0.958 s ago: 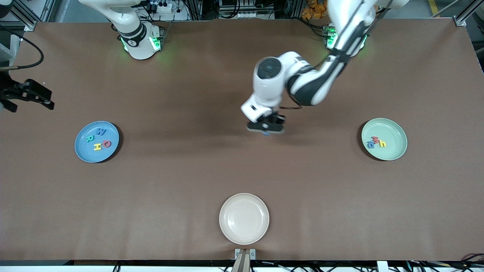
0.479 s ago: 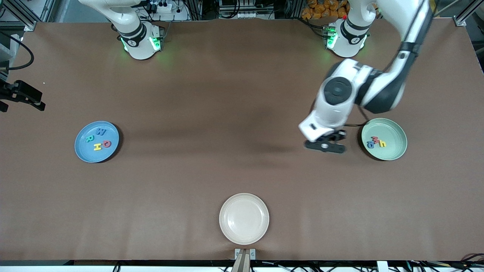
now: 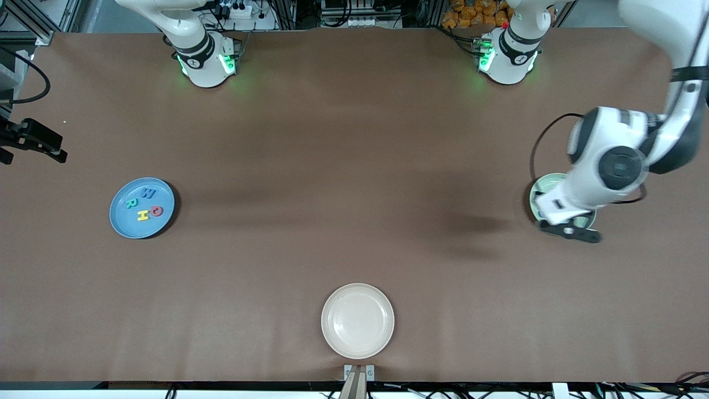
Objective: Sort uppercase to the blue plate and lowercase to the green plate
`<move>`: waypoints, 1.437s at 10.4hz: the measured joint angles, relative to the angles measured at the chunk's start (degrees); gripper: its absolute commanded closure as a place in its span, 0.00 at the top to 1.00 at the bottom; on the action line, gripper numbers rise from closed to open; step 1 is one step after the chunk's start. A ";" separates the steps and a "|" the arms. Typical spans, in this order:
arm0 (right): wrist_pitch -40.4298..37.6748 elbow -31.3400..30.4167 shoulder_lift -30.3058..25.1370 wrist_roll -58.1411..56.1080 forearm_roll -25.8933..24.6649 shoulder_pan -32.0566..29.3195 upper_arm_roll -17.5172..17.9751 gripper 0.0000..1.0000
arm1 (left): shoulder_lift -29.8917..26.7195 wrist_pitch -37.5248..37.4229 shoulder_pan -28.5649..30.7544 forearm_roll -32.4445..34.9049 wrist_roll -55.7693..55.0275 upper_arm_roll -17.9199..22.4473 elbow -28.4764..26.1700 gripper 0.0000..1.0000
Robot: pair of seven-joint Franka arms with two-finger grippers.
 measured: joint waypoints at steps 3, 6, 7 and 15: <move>-0.02 -0.03 0.01 0.66 1.30 0.00 -0.58 1.00 | 0.45 2.17 2.38 -0.01 0.88 2.91 -4.48 0.00; -0.02 -0.03 0.01 0.68 1.39 0.00 -0.65 1.00 | 2.27 5.85 3.74 -0.02 0.88 5.11 -8.79 0.82; -0.02 -0.03 0.01 0.68 1.39 0.00 -0.63 1.00 | 3.13 6.27 4.34 -0.02 0.88 5.29 -9.01 1.00; -0.02 -0.03 0.01 0.68 1.42 0.10 -0.24 1.00 | 0.40 -3.59 3.76 -0.05 0.88 1.63 7.11 1.00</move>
